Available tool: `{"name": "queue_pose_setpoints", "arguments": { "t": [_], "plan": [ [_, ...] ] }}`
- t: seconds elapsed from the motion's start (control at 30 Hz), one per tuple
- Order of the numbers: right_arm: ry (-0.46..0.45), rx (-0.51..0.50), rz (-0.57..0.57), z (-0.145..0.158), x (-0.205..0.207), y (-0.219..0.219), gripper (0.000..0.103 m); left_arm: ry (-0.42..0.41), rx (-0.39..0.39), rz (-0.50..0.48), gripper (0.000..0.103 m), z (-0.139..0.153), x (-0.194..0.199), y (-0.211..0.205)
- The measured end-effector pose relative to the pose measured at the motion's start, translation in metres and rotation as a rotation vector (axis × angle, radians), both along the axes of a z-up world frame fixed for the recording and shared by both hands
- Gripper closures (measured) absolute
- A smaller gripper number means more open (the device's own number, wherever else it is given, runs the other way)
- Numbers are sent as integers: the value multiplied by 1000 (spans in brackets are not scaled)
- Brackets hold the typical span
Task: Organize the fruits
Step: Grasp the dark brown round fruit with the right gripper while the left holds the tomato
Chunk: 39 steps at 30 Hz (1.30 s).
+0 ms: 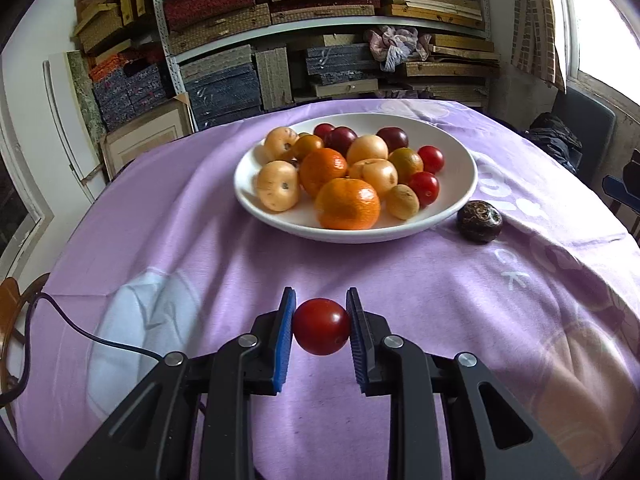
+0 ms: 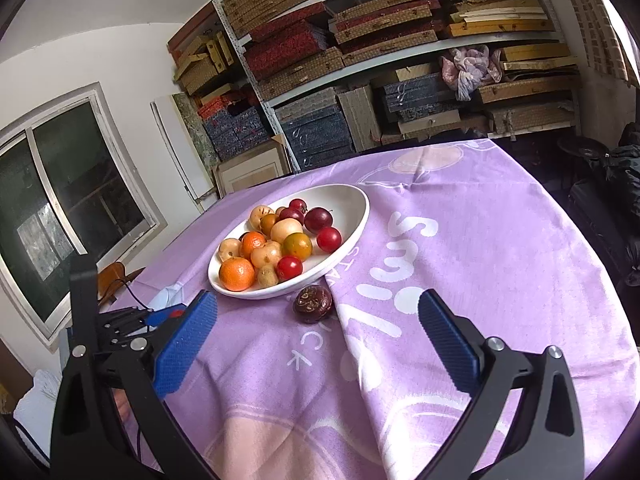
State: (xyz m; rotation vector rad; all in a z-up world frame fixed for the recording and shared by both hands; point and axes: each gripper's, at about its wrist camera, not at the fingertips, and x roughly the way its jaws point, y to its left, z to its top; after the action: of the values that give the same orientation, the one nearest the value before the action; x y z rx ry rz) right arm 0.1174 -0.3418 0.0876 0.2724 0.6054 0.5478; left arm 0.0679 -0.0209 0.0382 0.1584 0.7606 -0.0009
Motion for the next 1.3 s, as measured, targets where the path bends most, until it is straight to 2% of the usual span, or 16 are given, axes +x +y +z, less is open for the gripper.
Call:
{"name": "queue_pose_setpoints", "arguments": {
  "t": [0.23, 0.4, 0.47, 0.6, 0.77, 0.87, 0.93, 1.0, 1.3],
  "plan": [
    [30, -58, -11, -12, 7, 10, 4, -6, -29, 59, 77, -3, -13, 38],
    [48, -108, 0, -13, 10, 21, 4, 19, -71, 56, 77, -7, -13, 46],
    [60, -148, 27, -13, 13, 29, 4, 30, -87, 51, 77, -8, -12, 48],
    [47, -288, 99, -15, 19, 56, 4, 54, -121, 54, 77, -11, -10, 55],
    [34, -398, 163, -23, 28, 82, 5, 70, -128, 54, 77, -13, -9, 57],
    [42, -426, 205, -27, 35, 96, 15, 87, -136, 54, 77, -15, -6, 58],
    [53, -446, 250, -30, 42, 109, 34, 96, -143, 55, 77, -16, -4, 59],
    [56, -473, 281, -35, 49, 121, 43, 102, -148, 55, 77, -16, -3, 59],
    [60, -518, 248, -42, 76, 130, 48, 115, -155, 50, 77, -17, -1, 60]
  ]
}}
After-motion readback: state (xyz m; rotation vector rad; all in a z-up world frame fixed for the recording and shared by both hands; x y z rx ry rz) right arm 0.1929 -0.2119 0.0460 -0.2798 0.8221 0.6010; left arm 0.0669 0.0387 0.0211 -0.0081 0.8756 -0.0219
